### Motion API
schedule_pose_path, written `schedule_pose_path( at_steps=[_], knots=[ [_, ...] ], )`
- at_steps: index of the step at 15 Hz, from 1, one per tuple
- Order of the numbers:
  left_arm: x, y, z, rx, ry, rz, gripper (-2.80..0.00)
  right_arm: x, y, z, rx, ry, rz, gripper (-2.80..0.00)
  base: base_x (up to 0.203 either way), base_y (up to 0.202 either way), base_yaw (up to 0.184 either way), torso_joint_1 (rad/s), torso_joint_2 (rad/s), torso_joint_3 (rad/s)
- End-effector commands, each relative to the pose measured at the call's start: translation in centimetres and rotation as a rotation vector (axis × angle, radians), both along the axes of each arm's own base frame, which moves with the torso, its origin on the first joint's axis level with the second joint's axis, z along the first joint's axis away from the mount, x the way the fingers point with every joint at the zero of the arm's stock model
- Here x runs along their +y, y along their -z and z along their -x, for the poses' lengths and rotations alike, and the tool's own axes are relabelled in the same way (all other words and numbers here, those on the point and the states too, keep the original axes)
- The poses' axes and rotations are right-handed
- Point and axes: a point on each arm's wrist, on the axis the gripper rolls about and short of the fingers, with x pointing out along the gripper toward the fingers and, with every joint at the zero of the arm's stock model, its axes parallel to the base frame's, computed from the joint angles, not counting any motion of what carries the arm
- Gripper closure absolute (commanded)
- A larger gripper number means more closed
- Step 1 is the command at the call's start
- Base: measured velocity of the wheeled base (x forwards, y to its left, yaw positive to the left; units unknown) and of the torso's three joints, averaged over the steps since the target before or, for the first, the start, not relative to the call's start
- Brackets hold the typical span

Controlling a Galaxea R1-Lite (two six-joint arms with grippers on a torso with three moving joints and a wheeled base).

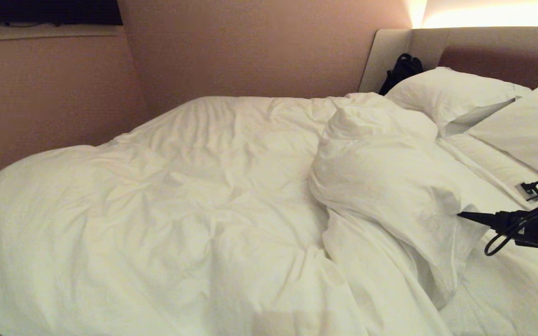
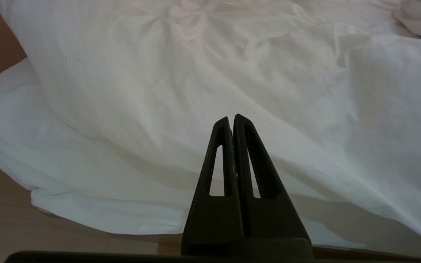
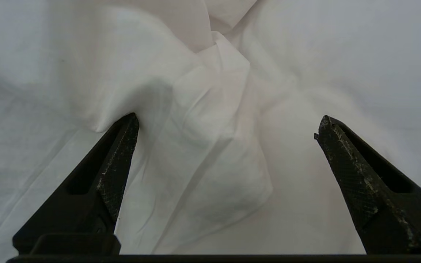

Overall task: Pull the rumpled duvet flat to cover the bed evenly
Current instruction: Flatten the corners of the folded blanket

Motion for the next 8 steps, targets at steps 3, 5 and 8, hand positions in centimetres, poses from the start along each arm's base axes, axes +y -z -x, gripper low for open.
schedule_pose_path(
  at_steps=[3, 5, 8],
  knots=[
    [0.0, 0.0, 0.0, -0.001, -0.001, 0.002, 0.00, 0.3, -0.8, 0.3, -0.041, -0.059, -0.004, -2.80, 0.000, 0.000, 0.000, 0.000, 0.00, 0.000],
    [0.0, 0.0, 0.0, -0.001, -0.001, 0.000, 0.00, 0.5, -1.3, 0.6, -0.055, -0.071, -0.007, -2.80, 0.000, 0.000, 0.000, 0.000, 0.00, 0.000],
    [0.0, 0.0, 0.0, -0.001, -0.001, 0.000, 0.00, 0.4, -1.6, 0.6, -0.063, -0.073, -0.004, -2.80, 0.000, 0.000, 0.000, 0.000, 0.00, 0.000]
  ],
)
